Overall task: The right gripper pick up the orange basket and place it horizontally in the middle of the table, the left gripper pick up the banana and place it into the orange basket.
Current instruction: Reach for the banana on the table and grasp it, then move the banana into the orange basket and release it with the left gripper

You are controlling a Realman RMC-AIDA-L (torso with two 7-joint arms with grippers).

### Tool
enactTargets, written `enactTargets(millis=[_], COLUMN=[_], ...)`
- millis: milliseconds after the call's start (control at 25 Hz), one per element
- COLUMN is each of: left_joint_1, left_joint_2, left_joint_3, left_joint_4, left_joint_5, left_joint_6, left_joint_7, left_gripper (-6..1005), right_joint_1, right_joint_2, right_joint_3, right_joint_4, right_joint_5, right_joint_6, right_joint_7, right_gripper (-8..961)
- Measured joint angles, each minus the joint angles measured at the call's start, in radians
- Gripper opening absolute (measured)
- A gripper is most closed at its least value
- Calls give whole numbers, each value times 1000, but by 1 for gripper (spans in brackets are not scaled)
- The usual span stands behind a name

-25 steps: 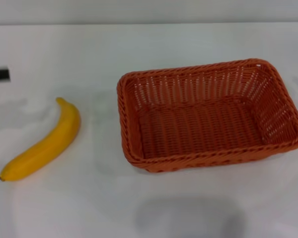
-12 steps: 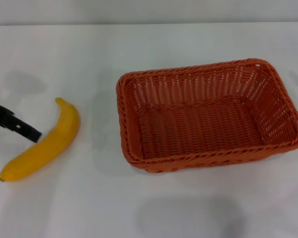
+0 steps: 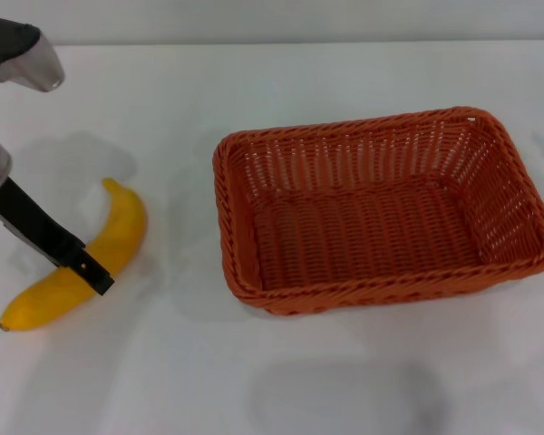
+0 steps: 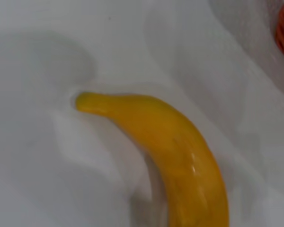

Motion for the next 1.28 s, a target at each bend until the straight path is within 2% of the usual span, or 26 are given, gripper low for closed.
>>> enactTargets(millis=[520,720,800,840,960,1160,1280], left_joint_1=[8,9,9,7,-13,-77,-141], left_joint_2=[-3,-2,0,5,39,114,135], left_joint_3=[0,0,0,0,0,0,0], left_joint_4=[55,66,62,52,13,-44,-84], left_joint_5=[1,2,3,2,-3,-80,-168], left_joint_6=[-117,-146,-149,-150,-119,19,116], left_joint_7=[-34,-40,-40,-38,-14,65,129], left_gripper=[780,563,542,531,499,504,507], right_joint_1=[9,9,9,9,8,9,9], right_joint_2=[-2,-2,-3,-3,-6,-9,-11], right_joint_3=[-1,-1,-1,-1,-1,-1,-1], right_joint_4=[1,1,1,1,1,1,1], right_joint_5=[-4,-1,-1,-1,0,0,0], right_joint_6=[17,19,20,20,21,21,21], right_joint_7=[-1,1,2,2,2,3,3], right_gripper=[761,761,761,761,761,761,761])
